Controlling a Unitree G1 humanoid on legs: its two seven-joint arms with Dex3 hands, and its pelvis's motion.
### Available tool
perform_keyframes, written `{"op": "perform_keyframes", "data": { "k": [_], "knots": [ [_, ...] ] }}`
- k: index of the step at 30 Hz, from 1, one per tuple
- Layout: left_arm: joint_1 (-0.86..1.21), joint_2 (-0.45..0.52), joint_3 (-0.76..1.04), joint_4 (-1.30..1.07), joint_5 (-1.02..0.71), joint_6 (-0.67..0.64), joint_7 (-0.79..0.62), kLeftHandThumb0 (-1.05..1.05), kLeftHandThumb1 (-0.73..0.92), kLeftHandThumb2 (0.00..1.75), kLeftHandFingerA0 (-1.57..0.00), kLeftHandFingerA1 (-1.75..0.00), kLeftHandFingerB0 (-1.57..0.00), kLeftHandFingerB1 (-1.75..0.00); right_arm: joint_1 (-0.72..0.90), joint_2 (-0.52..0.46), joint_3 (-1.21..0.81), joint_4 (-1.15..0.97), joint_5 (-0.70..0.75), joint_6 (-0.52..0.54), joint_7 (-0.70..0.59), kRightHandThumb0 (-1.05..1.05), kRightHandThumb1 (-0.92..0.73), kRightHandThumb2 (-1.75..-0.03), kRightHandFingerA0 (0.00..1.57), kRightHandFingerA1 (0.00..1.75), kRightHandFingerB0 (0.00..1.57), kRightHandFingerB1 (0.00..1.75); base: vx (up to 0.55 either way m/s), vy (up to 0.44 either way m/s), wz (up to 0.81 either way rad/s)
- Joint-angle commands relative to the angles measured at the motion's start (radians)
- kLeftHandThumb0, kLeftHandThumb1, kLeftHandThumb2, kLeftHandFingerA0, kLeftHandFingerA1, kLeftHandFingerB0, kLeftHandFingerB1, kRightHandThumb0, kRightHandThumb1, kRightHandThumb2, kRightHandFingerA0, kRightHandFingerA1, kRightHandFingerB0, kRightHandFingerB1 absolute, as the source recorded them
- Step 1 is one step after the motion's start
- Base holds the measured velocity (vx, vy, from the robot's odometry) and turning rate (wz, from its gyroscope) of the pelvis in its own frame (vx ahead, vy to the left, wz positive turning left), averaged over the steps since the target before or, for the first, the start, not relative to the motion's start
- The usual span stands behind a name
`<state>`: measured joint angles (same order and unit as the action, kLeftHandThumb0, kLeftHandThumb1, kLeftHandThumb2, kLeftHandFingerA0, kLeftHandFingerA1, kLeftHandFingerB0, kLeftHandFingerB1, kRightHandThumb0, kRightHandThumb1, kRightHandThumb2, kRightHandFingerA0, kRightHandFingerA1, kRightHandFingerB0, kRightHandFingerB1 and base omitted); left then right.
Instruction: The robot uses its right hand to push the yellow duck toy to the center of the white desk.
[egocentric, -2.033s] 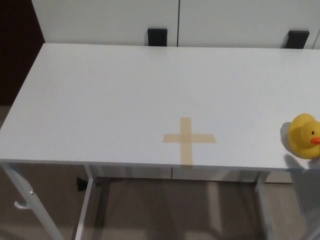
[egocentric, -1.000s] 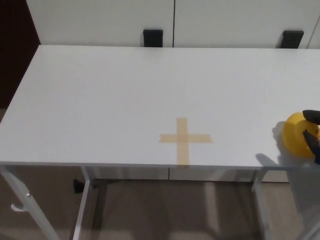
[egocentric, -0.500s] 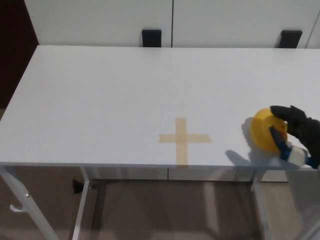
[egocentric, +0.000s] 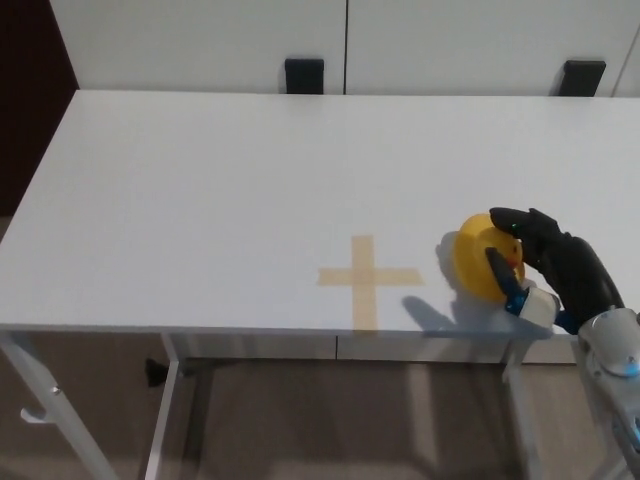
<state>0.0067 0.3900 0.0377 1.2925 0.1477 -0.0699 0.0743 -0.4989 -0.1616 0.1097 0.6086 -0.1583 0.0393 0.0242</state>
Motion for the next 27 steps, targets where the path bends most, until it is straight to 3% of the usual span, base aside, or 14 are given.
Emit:
{"op": "perform_keyframes", "data": {
  "k": [1,22,27],
  "knots": [
    [0.008,0.004,-0.005,-0.001,0.01,-0.069,0.012,-0.1,0.54,0.86,-0.91,-0.94,-0.93,-0.98,0.023,0.028,0.032,-0.004,-0.023,0.052,0.011,-0.8,-0.92,-0.7,0.17,0.52,0.18,0.37,0.0,0.0,0.0],
    [0.004,0.01,-0.013,0.002,0.014,-0.053,0.01,-0.12,0.58,0.84,-0.93,-0.91,-0.89,-0.96,0.022,0.14,0.107,-0.06,-0.045,0.073,0.002,-0.86,-0.92,-0.71,0.16,0.58,0.17,0.42,0.0,0.0,0.0],
    [0.007,0.008,-0.007,0.006,0.008,-0.065,0.011,-0.09,0.51,0.88,-0.95,-0.94,-0.94,-1.0,0.016,0.156,0.126,-0.059,-0.055,0.075,0.0,-0.84,-0.92,-0.71,0.15,0.59,0.16,0.43,0.0,0.0,0.0]
  ]
}}
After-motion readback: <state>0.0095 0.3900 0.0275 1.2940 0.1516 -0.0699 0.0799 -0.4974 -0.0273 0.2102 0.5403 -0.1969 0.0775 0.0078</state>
